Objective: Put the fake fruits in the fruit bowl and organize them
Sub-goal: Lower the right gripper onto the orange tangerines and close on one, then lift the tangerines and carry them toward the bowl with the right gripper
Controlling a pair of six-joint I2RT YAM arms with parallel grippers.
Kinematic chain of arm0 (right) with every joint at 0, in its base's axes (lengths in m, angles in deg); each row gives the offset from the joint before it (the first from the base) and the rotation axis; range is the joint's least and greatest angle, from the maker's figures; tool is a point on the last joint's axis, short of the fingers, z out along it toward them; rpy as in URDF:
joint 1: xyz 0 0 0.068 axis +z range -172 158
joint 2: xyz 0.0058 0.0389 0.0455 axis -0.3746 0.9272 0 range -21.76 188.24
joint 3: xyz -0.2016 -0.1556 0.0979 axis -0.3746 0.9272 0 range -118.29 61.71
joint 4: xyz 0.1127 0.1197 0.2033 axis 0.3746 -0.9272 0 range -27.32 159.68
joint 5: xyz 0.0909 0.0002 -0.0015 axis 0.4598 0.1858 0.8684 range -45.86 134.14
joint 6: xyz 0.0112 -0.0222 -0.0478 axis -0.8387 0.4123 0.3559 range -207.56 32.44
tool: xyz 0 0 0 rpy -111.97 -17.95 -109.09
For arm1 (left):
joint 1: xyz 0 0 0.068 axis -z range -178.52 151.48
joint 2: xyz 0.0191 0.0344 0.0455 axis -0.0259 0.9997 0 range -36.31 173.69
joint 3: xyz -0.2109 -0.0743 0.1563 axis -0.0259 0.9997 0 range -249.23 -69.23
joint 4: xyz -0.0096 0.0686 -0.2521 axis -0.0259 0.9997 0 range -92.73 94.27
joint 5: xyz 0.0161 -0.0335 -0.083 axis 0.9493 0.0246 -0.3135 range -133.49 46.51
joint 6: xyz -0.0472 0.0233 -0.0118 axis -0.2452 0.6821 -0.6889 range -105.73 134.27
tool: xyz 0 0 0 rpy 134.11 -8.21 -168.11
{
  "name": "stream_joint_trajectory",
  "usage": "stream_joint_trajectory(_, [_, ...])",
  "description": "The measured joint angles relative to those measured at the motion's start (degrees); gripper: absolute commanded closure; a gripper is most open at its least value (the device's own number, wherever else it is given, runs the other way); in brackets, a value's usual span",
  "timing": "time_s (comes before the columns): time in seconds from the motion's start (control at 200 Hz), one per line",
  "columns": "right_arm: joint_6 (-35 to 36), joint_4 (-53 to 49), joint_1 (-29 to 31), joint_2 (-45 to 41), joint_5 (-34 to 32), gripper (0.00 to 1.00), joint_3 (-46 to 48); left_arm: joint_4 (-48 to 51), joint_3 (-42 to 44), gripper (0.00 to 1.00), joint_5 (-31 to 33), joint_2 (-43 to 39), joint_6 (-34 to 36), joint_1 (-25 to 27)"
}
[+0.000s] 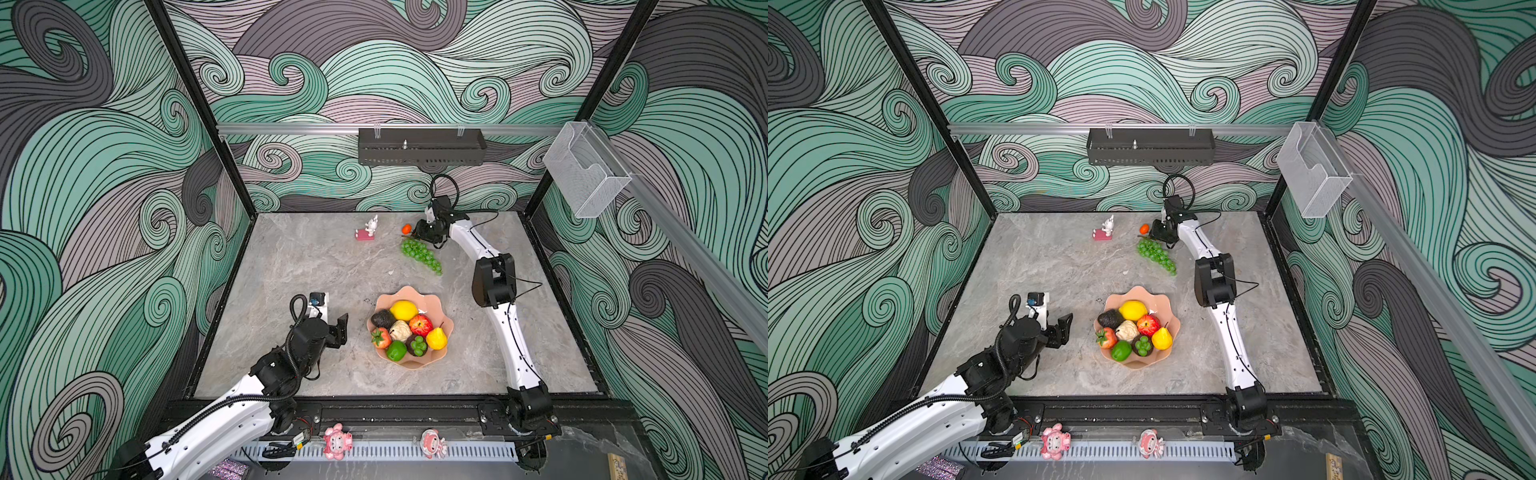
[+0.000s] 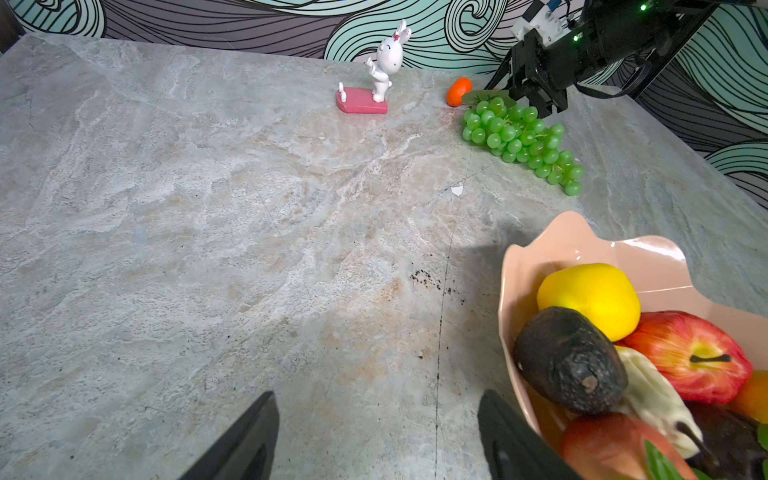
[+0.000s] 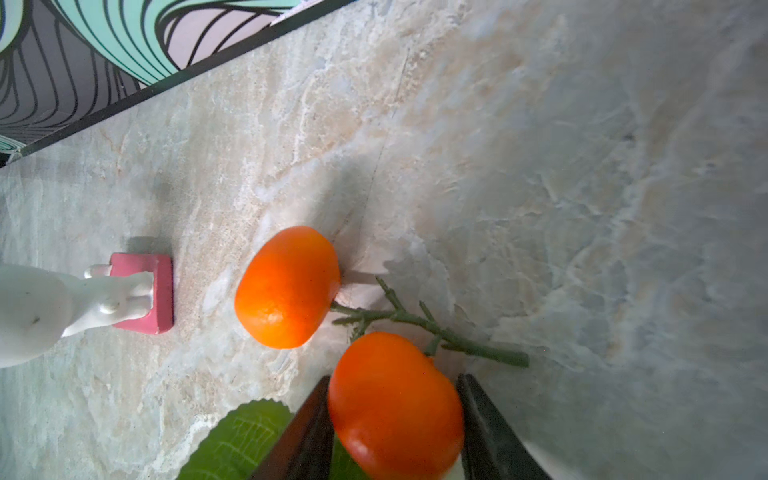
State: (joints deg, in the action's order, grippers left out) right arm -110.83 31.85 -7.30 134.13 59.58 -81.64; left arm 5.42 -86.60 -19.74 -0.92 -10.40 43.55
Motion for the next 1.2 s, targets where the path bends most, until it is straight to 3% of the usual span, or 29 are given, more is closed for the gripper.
stream_joint_trajectory(0.285, [0.48,-0.11,-0.57,-0.04,-0.52,0.59,-0.15,0.00,0.02,0.22,-0.24,0.02,-0.04,0.00])
stream_joint_trajectory(0.445, [2.21,-0.13,-0.94,-4.13,-2.21,0.59,5.66,0.00,0.02,0.22,-1.07,0.42,-0.55,-0.04])
stream_joint_trajectory(0.706, [4.68,6.08,-2.10,-22.47,-5.20,0.59,27.58,0.31,-1.92,0.22,-4.07,5.86,-3.48,-1.11])
stream_joint_trajectory(1.201, [8.13,19.93,0.11,-52.96,-4.17,0.60,66.14,4.31,-17.79,0.22,-14.58,17.55,-5.68,-4.98])
